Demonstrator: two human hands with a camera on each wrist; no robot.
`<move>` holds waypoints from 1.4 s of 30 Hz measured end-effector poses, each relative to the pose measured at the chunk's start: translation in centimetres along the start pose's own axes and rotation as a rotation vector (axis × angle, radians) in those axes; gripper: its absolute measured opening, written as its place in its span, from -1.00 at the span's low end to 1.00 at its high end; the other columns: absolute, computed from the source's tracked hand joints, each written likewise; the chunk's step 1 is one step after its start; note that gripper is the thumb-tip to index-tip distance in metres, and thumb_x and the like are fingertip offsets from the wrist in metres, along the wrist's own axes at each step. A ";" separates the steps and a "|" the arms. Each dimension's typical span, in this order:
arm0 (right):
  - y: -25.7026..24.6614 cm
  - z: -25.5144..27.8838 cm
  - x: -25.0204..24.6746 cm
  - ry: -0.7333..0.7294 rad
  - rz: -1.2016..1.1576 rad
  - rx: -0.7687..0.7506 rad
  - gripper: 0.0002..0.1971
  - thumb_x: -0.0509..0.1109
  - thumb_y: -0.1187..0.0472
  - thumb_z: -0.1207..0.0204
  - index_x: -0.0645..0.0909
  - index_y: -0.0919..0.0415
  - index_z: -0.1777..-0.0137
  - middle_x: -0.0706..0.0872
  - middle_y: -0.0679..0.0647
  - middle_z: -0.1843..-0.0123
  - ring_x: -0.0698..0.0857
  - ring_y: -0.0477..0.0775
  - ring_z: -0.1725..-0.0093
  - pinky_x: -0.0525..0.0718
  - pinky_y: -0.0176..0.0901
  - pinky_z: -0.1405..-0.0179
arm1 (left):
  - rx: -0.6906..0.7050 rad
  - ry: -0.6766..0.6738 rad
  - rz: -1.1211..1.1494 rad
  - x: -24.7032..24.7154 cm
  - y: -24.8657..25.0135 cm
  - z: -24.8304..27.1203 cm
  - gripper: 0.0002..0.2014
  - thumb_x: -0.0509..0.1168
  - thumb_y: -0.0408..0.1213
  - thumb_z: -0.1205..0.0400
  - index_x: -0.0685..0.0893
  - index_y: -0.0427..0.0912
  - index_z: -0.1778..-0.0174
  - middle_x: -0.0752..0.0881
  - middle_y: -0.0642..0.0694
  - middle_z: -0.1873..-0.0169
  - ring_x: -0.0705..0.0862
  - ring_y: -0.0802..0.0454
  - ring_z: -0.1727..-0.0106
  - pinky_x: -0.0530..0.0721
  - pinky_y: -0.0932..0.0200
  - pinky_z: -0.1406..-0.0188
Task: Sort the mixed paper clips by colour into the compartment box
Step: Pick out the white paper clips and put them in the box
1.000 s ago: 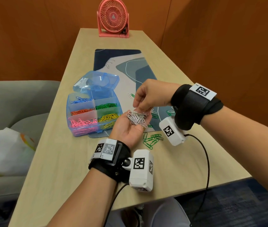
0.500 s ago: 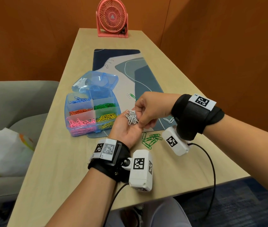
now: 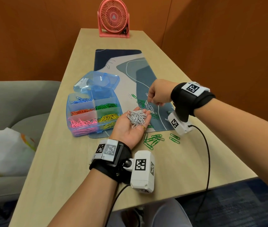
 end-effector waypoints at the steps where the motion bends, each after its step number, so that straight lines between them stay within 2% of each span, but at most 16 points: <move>1: 0.1 -0.3 0.4 -0.004 0.032 0.007 -0.79 0.35 0.45 -0.50 0.77 0.25 -0.02 0.81 0.14 0.12 0.70 0.01 0.35 0.79 -0.06 0.06 | 0.003 0.001 -0.010 0.0 0.0 0.0 -0.72 -0.02 -0.30 -0.77 0.55 -0.37 0.01 0.62 -0.37 0.10 0.62 -0.24 0.06 0.52 -0.11 -0.23; 3: 0.1 -0.4 1.0 -0.010 0.073 0.024 -0.85 0.40 0.31 -0.54 0.75 0.26 -0.04 0.81 0.17 0.06 0.72 0.04 0.35 0.75 -0.09 0.15 | 0.010 0.001 -0.018 0.1 0.0 0.1 -0.74 -0.01 -0.32 -0.77 0.54 -0.38 0.01 0.62 -0.36 0.11 0.62 -0.23 0.07 0.53 -0.10 -0.22; 5: 0.4 -0.6 1.5 -0.025 0.088 0.057 -0.72 0.46 0.09 -0.52 0.72 0.33 -0.03 0.82 0.20 0.10 0.80 0.14 0.26 0.78 -0.05 0.13 | 0.013 0.000 -0.013 0.1 0.1 0.2 -0.76 0.00 -0.34 -0.77 0.54 -0.39 0.00 0.61 -0.38 0.10 0.63 -0.24 0.03 0.54 -0.09 -0.23; 7: 0.6 -0.7 2.1 -0.061 0.088 0.079 -0.61 0.55 -0.02 -0.42 0.72 0.33 0.01 0.82 0.20 0.13 0.83 0.16 0.20 0.80 0.01 0.06 | 0.011 -0.005 0.000 0.1 0.0 0.2 -0.78 0.01 -0.36 -0.76 0.52 -0.39 -0.02 0.61 -0.38 0.06 0.62 -0.26 -0.12 0.55 -0.08 -0.25; 9: 0.6 -0.8 2.6 -0.087 0.085 0.080 -0.63 0.60 0.03 -0.37 0.73 0.33 0.00 0.82 0.20 0.12 0.83 0.15 0.18 0.79 0.00 0.03 | 0.015 0.002 0.008 0.0 0.0 0.4 -0.78 0.01 -0.37 -0.76 0.52 -0.41 -0.02 0.60 -0.37 0.04 0.62 -0.24 -0.10 0.56 -0.07 -0.25; 11: 0.6 -0.9 2.9 -0.095 0.061 0.084 -0.69 0.60 0.13 -0.39 0.73 0.34 -0.01 0.82 0.22 0.09 0.83 0.17 0.16 0.80 0.01 0.03 | 0.021 0.015 0.013 -0.1 0.0 0.5 -0.76 0.01 -0.35 -0.76 0.53 -0.42 -0.02 0.59 -0.36 0.04 0.61 -0.21 0.00 0.57 -0.08 -0.21; 14: 0.7 -1.0 3.1 -0.111 0.026 0.093 -0.78 0.57 0.21 -0.42 0.71 0.33 0.03 0.81 0.25 0.07 0.81 0.19 0.18 0.80 0.06 0.03 | 0.028 0.024 0.016 -0.2 0.1 0.6 -0.75 0.00 -0.34 -0.77 0.53 -0.43 -0.03 0.59 -0.36 0.04 0.60 -0.21 0.01 0.57 -0.09 -0.19; 19: 1.1 -0.9 3.2 -0.139 0.042 0.091 -0.74 0.57 0.21 -0.42 0.72 0.37 -0.02 0.79 0.21 0.19 0.67 0.07 0.38 0.73 -0.10 0.20 | 0.022 0.020 0.028 -0.2 0.1 0.6 -0.76 0.01 -0.34 -0.76 0.53 -0.42 -0.02 0.58 -0.35 0.07 0.59 -0.18 0.02 0.57 -0.09 -0.17; 26: 0.9 -0.6 3.4 -0.121 0.074 0.065 -0.82 0.49 0.22 -0.48 0.71 0.35 0.03 0.78 0.23 0.21 0.70 0.09 0.37 0.76 -0.06 0.13 | 0.027 0.009 0.022 0.0 0.2 0.5 -0.78 0.02 -0.36 -0.76 0.52 -0.41 0.01 0.58 -0.35 0.13 0.60 -0.18 0.11 0.61 -0.11 -0.11; 30: 0.3 -0.3 3.6 -0.097 0.074 0.035 -0.89 0.45 0.24 -0.48 0.70 0.30 0.13 0.78 0.20 0.26 0.76 0.10 0.32 0.80 -0.05 0.12 | 0.027 0.007 0.017 -0.2 0.2 0.4 -0.77 0.02 -0.36 -0.75 0.53 -0.41 -0.01 0.58 -0.35 0.10 0.60 -0.19 0.08 0.57 -0.10 -0.11; 35: 0.9 0.5 2.4 -0.063 -0.084 0.015 -0.89 0.46 0.32 -0.39 0.63 0.21 0.34 0.71 0.12 0.41 0.69 0.03 0.45 0.76 -0.13 0.24 | 0.027 0.009 -0.005 -0.1 0.2 0.5 -0.75 0.01 -0.35 -0.76 0.54 -0.41 0.02 0.59 -0.35 0.09 0.60 -0.21 0.09 0.55 -0.10 -0.17; 39: -0.1 2.0 -0.4 0.006 -0.402 -0.041 -0.92 0.43 0.43 -0.38 0.65 0.27 0.27 0.73 0.20 0.35 0.68 0.03 0.43 0.77 -0.15 0.27 | 0.020 0.018 0.019 -0.1 0.1 0.4 -0.74 0.01 -0.35 -0.75 0.54 -0.42 0.03 0.59 -0.37 0.09 0.60 -0.21 0.09 0.53 -0.11 -0.22; 42: -2.3 3.1 -0.1 -0.070 -0.481 -0.114 -0.95 0.48 0.41 -0.40 0.70 0.28 0.22 0.76 0.16 0.32 0.68 -0.03 0.44 0.72 -0.26 0.34 | 0.014 -0.007 0.064 0.1 0.1 0.4 -0.75 0.00 -0.39 -0.74 0.54 -0.45 0.02 0.60 -0.38 0.09 0.60 -0.20 0.07 0.53 -0.09 -0.28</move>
Point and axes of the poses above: each hand's wrist, its own z-axis away from the middle knuckle, its own x-axis out of the palm, y = z × x, the point moved 10 cm from there along -z, towards the middle knuckle
